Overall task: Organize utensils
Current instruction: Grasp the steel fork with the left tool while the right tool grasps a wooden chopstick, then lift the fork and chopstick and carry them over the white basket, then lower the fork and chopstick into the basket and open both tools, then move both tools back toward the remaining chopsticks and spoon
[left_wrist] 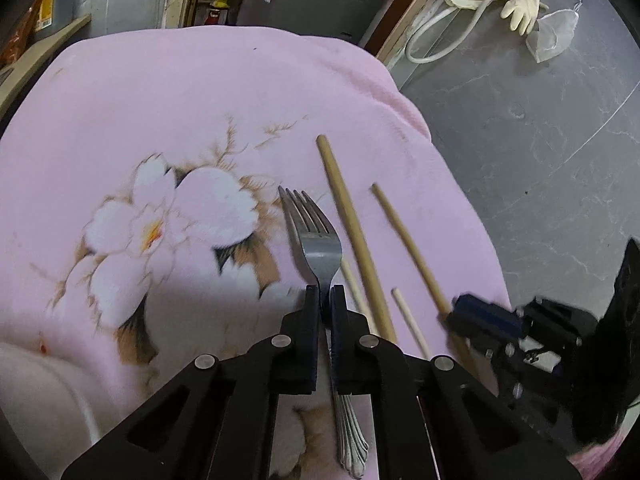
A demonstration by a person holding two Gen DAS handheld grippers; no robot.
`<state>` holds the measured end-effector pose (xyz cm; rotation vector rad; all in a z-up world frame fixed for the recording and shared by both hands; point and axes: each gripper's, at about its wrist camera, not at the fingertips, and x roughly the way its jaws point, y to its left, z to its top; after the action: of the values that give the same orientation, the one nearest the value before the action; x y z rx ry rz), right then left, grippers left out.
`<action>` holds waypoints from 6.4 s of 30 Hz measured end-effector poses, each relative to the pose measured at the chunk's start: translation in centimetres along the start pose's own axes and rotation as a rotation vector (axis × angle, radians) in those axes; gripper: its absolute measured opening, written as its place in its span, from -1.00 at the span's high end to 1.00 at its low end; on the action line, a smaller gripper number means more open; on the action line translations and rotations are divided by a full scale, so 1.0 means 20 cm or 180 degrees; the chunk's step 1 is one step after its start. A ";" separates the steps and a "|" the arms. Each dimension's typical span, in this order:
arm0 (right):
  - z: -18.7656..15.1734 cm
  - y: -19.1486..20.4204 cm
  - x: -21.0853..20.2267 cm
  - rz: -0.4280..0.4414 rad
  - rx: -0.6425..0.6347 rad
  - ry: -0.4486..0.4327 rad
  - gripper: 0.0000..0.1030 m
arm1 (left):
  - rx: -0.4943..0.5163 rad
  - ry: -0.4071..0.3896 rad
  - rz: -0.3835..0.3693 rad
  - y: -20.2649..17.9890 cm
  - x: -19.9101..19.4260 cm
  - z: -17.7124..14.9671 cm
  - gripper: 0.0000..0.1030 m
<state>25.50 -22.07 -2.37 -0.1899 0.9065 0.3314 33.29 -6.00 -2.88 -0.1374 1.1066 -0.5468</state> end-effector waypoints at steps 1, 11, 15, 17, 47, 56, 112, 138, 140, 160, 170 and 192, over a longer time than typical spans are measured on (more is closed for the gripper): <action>0.01 0.00 0.00 0.0010 0.0009 0.0022 0.85 | 0.0033 0.0012 0.0013 -0.01 -0.02 -0.02 0.94; 0.08 0.03 0.09 0.0014 0.0022 0.0222 0.84 | 0.0150 0.0231 -0.0004 -0.01 -0.02 -0.03 0.92; 0.08 0.03 0.10 0.0020 0.0083 0.0252 0.89 | 0.0079 0.0232 -0.0001 -0.01 -0.02 -0.02 0.94; 0.07 0.02 0.09 0.0029 0.0155 0.0241 0.91 | 0.0012 0.0207 -0.0010 -0.01 -0.03 -0.02 0.95; 0.01 0.34 -0.63 0.0258 0.0159 -0.2836 0.91 | 0.0605 -0.2500 0.0689 -0.33 -0.84 -0.45 0.99; 0.28 0.54 -0.61 0.0924 0.0256 -0.3310 0.91 | 0.0263 -0.2923 0.1122 -0.15 -1.26 -0.40 0.99; 0.38 0.87 -0.14 0.0818 0.0153 -0.2537 0.90 | -0.0564 -0.2685 0.1938 0.46 -1.05 -0.50 0.99; 0.35 0.88 -0.21 0.0871 0.0248 -0.2326 0.55 | -0.0578 -0.2781 0.1572 0.42 -1.17 -0.56 0.75; 0.34 0.88 -0.23 0.0846 0.0246 -0.2368 0.55 | -0.0554 -0.2837 0.1560 0.40 -1.18 -0.57 0.67; 0.22 0.61 -0.57 0.0525 0.0623 -0.2836 -0.45 | -0.0228 -0.3179 0.1321 0.15 -1.26 -0.59 -0.26; 0.09 0.40 -0.73 0.0078 0.0498 -0.2946 -1.00 | 0.0084 -0.3137 0.1152 -0.04 -1.19 -0.57 -0.91; -0.21 0.04 -0.52 -0.0374 0.0266 -0.1599 -1.00 | 0.0404 -0.1995 0.0804 -0.19 -0.69 -0.57 -0.95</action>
<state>16.20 -24.74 3.44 -0.0755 0.4093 0.2161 17.33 -0.80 4.58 -0.0496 0.4666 -0.3101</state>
